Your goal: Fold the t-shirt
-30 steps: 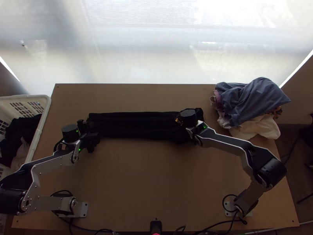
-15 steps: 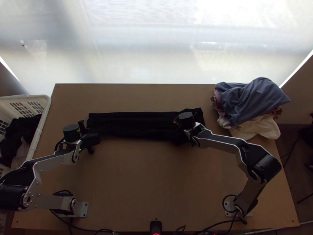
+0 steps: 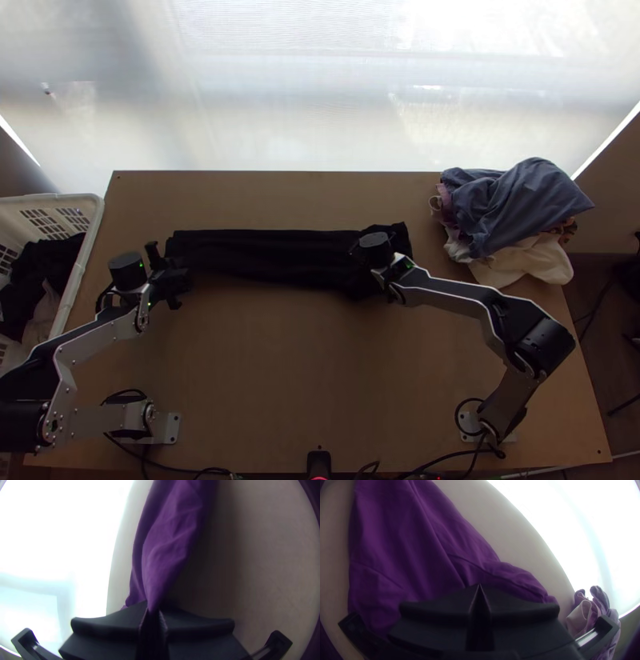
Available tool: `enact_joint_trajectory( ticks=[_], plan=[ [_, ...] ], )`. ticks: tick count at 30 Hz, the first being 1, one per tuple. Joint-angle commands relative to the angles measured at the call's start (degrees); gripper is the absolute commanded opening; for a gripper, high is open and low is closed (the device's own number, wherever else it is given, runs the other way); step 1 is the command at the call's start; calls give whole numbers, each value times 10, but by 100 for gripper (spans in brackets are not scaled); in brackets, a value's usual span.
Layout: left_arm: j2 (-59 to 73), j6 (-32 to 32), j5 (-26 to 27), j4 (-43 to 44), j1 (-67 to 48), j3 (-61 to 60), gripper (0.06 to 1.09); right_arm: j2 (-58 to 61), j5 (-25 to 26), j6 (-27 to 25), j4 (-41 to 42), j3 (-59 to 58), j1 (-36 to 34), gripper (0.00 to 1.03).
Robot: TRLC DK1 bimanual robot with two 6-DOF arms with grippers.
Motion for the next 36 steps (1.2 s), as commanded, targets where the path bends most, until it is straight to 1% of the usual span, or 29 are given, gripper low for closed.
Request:
enact_joint_trajectory(
  ticks=[1, 4, 7, 8, 12, 16, 21, 26, 29, 34, 36],
  plan=[
    [-60, 15, 20, -32, 7, 2, 16, 0, -6, 7, -1, 5, 29, 3],
    [-110, 15, 20, -61, -41, 0, 16, 1, -8, 13, -5, 9, 32, 3],
    [-128, 11, 15, -79, -95, 16, 16, -2, -15, 19, -10, 13, 32, 3],
    [-131, 11, 11, -91, -112, 22, 16, -4, -15, 19, -10, 13, 32, 3],
    [-133, 11, -1, -92, -176, 39, 16, -25, -19, 22, -21, 13, 26, 3],
    [-107, 12, -19, -93, -239, 89, 16, -83, -39, 21, -33, -2, 7, 3],
    [-33, 13, -40, -96, -301, 162, 16, -170, -57, 20, -60, -24, -54, 3],
    [42, 11, -77, -94, -385, 225, 16, -263, -69, 21, -95, -52, -126, 3],
    [100, 2, -95, -96, -419, 284, 16, -312, -74, 21, -119, -63, -169, 3],
    [202, 6, -121, -97, -471, 392, 16, -359, -93, 20, -131, -89, -233, 3],
    [243, 7, -125, -109, -486, 443, 16, -374, -96, 20, -131, -101, -248, 3]
  ],
)
